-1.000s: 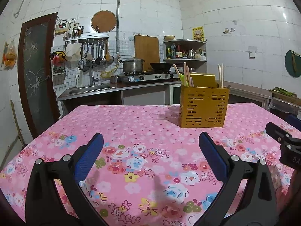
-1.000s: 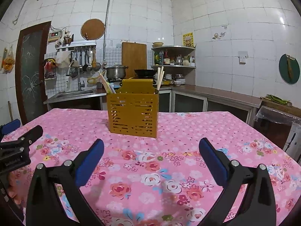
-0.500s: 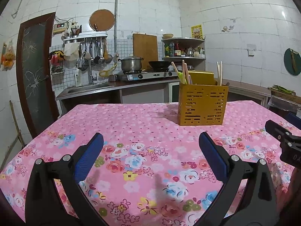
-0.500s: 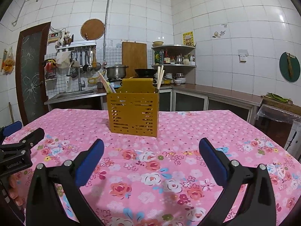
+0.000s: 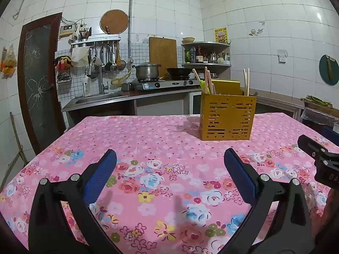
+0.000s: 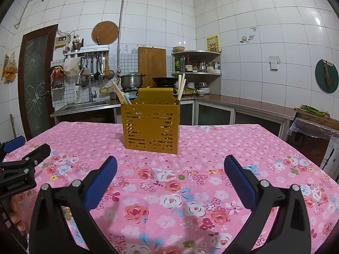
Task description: Organize utensils
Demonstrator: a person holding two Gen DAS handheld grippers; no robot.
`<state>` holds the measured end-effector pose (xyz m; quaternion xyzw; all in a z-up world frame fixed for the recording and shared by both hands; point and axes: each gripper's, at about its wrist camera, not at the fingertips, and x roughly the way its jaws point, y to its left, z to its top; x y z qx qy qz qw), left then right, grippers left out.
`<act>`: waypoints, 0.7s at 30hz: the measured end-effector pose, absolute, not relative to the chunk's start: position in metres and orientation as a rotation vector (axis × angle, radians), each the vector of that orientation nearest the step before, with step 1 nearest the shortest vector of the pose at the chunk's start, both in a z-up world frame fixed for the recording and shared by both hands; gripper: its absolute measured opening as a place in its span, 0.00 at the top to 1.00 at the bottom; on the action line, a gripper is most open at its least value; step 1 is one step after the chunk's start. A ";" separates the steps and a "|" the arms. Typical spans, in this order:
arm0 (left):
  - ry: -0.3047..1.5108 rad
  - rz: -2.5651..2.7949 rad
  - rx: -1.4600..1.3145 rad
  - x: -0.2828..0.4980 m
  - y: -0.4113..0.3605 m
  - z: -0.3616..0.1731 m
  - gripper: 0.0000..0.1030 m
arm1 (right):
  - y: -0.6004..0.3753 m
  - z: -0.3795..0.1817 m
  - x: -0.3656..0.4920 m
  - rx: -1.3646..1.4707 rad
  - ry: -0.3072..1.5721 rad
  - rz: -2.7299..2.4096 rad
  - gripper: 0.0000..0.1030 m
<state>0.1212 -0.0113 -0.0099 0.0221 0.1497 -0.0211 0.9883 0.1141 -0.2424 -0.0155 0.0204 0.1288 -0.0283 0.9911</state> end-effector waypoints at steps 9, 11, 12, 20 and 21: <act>0.300 -0.042 0.044 0.121 -0.011 -0.010 0.05 | -0.243 -0.016 0.114 0.039 0.259 -0.051 0.04; 0.300 -0.042 0.044 0.122 -0.011 -0.010 0.05 | -0.243 -0.016 0.114 0.039 0.260 -0.051 0.04; 0.300 -0.042 0.044 0.122 -0.011 -0.010 0.05 | -0.243 -0.016 0.114 0.039 0.260 -0.051 0.04; 0.297 -0.043 0.044 0.121 -0.012 -0.010 0.05 | -0.243 -0.016 0.114 0.038 0.259 -0.051 0.04; 0.296 -0.042 0.044 0.121 -0.012 -0.009 0.05 | -0.243 -0.016 0.114 0.038 0.259 -0.051 0.04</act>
